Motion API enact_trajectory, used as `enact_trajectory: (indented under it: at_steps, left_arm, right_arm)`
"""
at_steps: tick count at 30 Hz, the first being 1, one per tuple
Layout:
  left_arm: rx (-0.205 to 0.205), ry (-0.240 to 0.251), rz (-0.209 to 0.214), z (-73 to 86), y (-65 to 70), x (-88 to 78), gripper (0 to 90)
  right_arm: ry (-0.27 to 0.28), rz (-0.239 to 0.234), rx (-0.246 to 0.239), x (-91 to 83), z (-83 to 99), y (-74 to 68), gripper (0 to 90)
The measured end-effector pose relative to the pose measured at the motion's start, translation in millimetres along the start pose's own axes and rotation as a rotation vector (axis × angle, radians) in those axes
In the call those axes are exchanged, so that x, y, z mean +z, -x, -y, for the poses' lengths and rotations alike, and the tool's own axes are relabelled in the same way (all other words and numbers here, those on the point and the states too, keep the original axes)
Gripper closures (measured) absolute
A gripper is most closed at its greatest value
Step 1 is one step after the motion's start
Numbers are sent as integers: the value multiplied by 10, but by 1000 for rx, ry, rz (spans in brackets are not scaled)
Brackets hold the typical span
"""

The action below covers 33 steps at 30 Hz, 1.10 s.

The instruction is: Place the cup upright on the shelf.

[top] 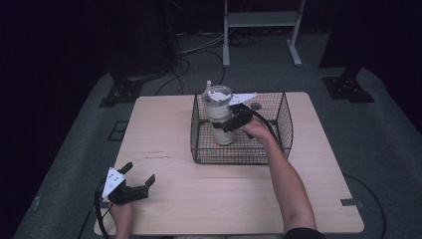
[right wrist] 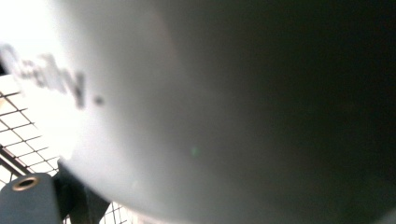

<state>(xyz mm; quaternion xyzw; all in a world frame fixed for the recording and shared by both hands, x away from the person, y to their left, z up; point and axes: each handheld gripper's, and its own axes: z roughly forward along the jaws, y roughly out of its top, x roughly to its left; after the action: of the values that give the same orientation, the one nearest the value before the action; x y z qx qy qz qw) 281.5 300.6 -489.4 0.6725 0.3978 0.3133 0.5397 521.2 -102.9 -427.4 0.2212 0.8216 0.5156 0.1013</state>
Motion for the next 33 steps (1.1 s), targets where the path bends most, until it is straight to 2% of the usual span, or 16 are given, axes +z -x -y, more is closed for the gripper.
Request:
enact_trajectory:
  at_steps: [18, 33]
  left_arm:
    - [1, 0, 1, 0, 1, -1, 0]
    - [5, -2, 1, 0, 4, 2, 0]
  right_arm:
    - [-18, 5, -14, -98, 34, -1, 86]
    - [5, 18, -12, -207, 112, 24, 87]
